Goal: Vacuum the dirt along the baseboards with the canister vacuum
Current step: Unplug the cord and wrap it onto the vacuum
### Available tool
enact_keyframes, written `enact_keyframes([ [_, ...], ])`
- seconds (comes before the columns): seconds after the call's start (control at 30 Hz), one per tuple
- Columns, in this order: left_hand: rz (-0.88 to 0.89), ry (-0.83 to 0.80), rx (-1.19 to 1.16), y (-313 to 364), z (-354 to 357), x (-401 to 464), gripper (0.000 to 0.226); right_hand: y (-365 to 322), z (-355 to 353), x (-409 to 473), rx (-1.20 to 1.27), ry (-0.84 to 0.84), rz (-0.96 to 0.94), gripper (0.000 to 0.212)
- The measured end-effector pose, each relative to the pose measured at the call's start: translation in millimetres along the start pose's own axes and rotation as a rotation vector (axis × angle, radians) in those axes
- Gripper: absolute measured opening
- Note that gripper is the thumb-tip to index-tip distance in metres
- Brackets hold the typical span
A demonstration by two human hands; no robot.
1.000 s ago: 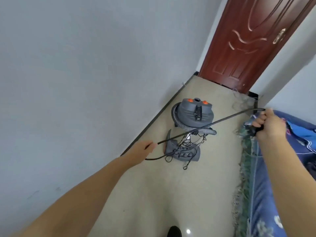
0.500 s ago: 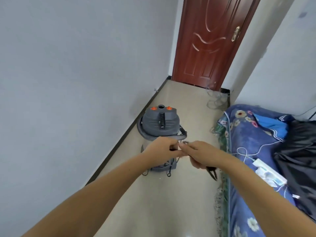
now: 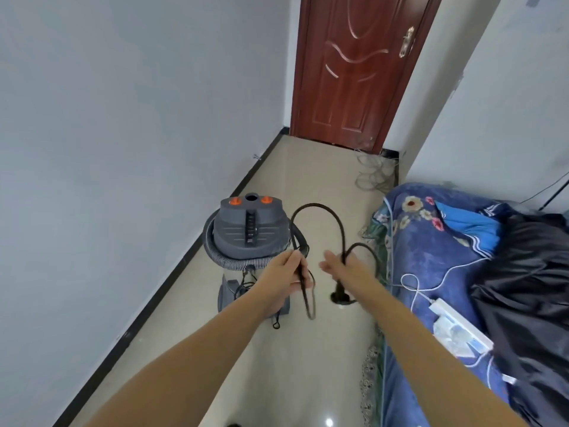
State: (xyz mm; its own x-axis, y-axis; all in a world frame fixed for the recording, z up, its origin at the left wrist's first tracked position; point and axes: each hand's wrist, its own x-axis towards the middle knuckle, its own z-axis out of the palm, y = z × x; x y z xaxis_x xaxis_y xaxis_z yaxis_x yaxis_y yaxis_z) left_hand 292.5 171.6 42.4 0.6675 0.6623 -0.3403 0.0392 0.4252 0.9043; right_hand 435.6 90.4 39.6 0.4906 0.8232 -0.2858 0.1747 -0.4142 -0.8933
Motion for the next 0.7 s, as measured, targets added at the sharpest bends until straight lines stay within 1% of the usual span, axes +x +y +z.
enact_keyframes([
  [0.03,-0.004,0.055,-0.081,4.0,2.3,12.0,0.029,-2.0,11.9,7.2,-0.056,-0.075,-0.049,0.052],
  [0.07,-0.003,0.127,-0.100,6.3,1.2,24.9,0.028,-3.0,21.3,14.5,-0.067,-0.159,-0.082,0.055],
  [0.1,0.003,0.197,-0.054,6.7,-3.8,39.2,0.027,-2.9,28.8,23.5,-0.041,-0.250,-0.092,0.051],
  [0.13,0.011,0.248,0.045,7.2,-11.0,52.7,0.026,-1.7,34.0,35.2,0.008,-0.330,-0.075,0.043],
  [0.17,0.023,0.282,0.159,7.1,-19.5,65.8,0.024,-0.6,36.5,48.9,0.047,-0.395,-0.037,0.037],
  [0.2,0.041,0.309,0.260,6.7,-29.6,79.5,0.021,-0.3,37.6,64.9,0.056,-0.454,0.005,0.035],
  [0.23,0.062,0.320,0.320,6.9,-40.9,93.8,0.015,-0.8,37.3,82.8,0.034,-0.529,0.052,0.035],
  [0.27,0.074,0.317,0.351,6.7,-52.5,108.9,0.016,-2.7,36.1,102.5,0.010,-0.622,0.114,0.032],
  [0.33,0.084,0.268,0.405,5.4,-75.9,142.2,0.035,-8.5,33.1,143.6,0.018,-0.827,0.234,0.022],
  [0.37,0.069,0.226,0.423,5.0,-87.5,159.6,0.035,-12.0,32.9,164.9,0.052,-0.922,0.281,0.024],
  [0.43,0.004,0.161,0.407,6.4,-107.7,193.0,0.019,-17.6,34.4,207.1,0.131,-1.085,0.364,0.032],
  [0.47,-0.048,0.162,0.358,7.5,-117.2,209.8,0.023,-17.6,36.0,229.1,0.169,-1.134,0.389,0.035],
  [0.53,-0.177,0.248,0.160,7.7,-138.2,245.6,0.027,-12.5,40.3,270.2,0.251,-1.145,0.443,0.039],
  [0.63,-0.290,0.404,-0.109,-1.8,-171.3,296.6,0.016,7.8,48.4,328.3,0.421,-1.010,0.602,0.038],
  [0.7,-0.342,0.478,-0.180,-13.6,-189.5,323.8,0.011,27.4,51.8,362.2,0.505,-0.940,0.711,0.032],
])
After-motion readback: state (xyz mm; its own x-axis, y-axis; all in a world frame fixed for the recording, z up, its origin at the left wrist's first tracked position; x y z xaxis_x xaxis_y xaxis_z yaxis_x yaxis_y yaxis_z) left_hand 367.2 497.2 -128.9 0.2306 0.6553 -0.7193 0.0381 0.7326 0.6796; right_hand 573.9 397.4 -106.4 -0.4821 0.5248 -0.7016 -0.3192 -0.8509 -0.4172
